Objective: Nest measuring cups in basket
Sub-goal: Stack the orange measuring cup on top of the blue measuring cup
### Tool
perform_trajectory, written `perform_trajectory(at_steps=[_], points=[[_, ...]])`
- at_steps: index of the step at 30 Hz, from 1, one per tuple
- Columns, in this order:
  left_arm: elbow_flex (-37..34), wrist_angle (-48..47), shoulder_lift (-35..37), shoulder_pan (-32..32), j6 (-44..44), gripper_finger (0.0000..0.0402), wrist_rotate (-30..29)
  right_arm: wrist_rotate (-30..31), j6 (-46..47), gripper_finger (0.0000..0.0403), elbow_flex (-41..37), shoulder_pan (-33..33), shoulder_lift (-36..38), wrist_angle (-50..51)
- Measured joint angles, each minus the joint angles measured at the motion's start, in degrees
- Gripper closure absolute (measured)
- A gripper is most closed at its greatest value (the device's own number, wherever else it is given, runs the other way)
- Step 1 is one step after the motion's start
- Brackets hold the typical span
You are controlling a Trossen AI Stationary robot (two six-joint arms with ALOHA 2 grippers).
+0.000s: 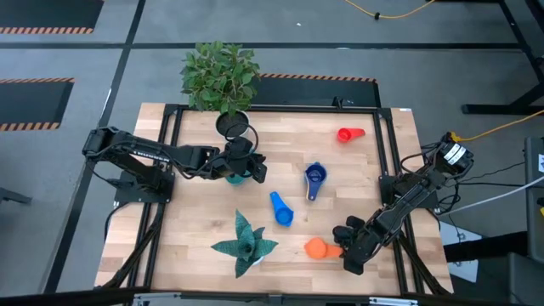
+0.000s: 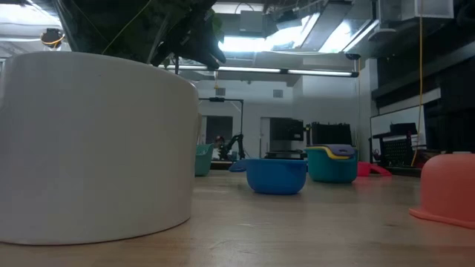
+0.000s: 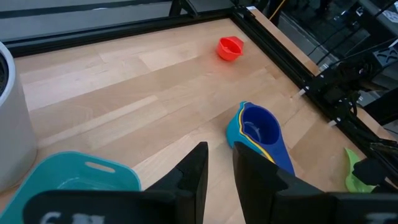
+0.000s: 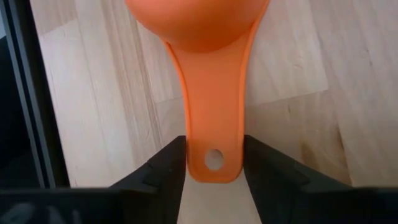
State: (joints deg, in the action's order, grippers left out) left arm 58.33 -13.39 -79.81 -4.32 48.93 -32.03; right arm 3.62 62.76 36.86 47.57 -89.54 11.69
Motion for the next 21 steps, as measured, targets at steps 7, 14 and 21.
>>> perform_trajectory(at_steps=[7, 14, 21], points=[[0.0, 0.0, 0.0, 0.0, 0.0, 0.0333, 0.0, 0.0, 1.3, 0.0245, 0.0, 0.0, 0.0, -0.2], [0.0, 0.0, 0.0, 0.0, 0.0, 0.0333, 0.0, -0.3, 1.4, 0.0272, 0.0, -0.3, 0.0, -0.1], [0.0, 0.0, 0.0, 0.0, 0.0, 0.0333, 0.0, -0.2, 1.4, 0.0322, 0.0, -0.3, -0.1, -0.3]])
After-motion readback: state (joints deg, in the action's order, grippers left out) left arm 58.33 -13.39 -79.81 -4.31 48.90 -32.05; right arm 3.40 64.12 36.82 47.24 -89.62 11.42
